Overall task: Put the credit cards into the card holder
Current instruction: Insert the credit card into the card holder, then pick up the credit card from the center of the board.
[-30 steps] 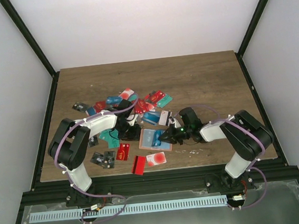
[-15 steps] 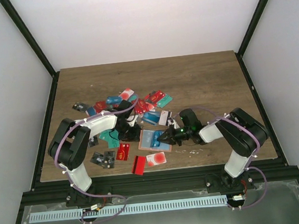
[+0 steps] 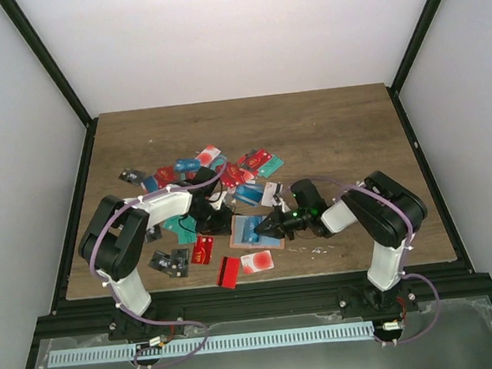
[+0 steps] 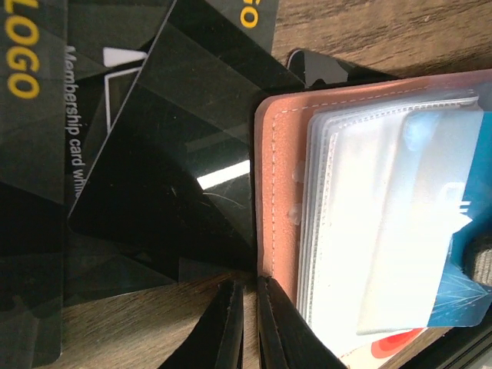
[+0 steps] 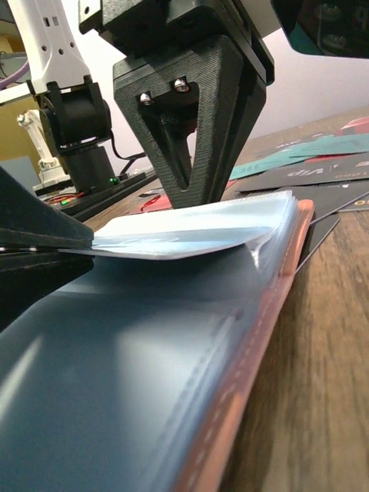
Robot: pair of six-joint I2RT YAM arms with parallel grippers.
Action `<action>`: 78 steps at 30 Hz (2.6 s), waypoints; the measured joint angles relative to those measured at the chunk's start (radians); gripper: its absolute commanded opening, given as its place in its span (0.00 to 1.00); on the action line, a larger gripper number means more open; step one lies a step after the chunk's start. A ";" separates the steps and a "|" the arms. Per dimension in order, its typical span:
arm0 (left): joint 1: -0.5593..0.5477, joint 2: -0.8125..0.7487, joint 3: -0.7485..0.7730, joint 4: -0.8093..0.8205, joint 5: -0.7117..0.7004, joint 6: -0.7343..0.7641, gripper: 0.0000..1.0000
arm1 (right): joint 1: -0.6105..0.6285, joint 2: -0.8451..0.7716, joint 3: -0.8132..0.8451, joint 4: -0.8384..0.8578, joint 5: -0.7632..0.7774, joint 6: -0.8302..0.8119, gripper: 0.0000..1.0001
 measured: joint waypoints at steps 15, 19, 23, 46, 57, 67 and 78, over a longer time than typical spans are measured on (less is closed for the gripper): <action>-0.001 -0.003 -0.002 0.002 -0.002 -0.013 0.09 | 0.045 0.077 0.169 -0.161 -0.021 -0.071 0.31; -0.002 -0.005 -0.002 0.001 -0.008 -0.013 0.09 | 0.047 0.053 0.214 -0.284 -0.009 -0.128 0.40; -0.006 -0.008 -0.002 -0.001 -0.019 -0.013 0.09 | 0.052 0.026 0.261 -0.436 0.020 -0.193 0.48; -0.007 -0.181 -0.021 -0.032 -0.110 -0.044 0.17 | 0.131 -0.032 0.501 -1.000 0.225 -0.351 0.94; -0.026 -0.273 -0.207 -0.034 -0.105 -0.072 0.18 | 0.173 -0.269 0.332 -0.997 0.292 -0.257 0.97; -0.150 -0.305 -0.280 -0.005 -0.113 -0.126 0.18 | 0.570 -0.470 0.106 -0.802 0.513 0.149 0.94; -0.236 -0.374 -0.357 0.038 -0.132 -0.222 0.18 | 0.768 -0.345 0.033 -0.577 0.757 0.414 0.83</action>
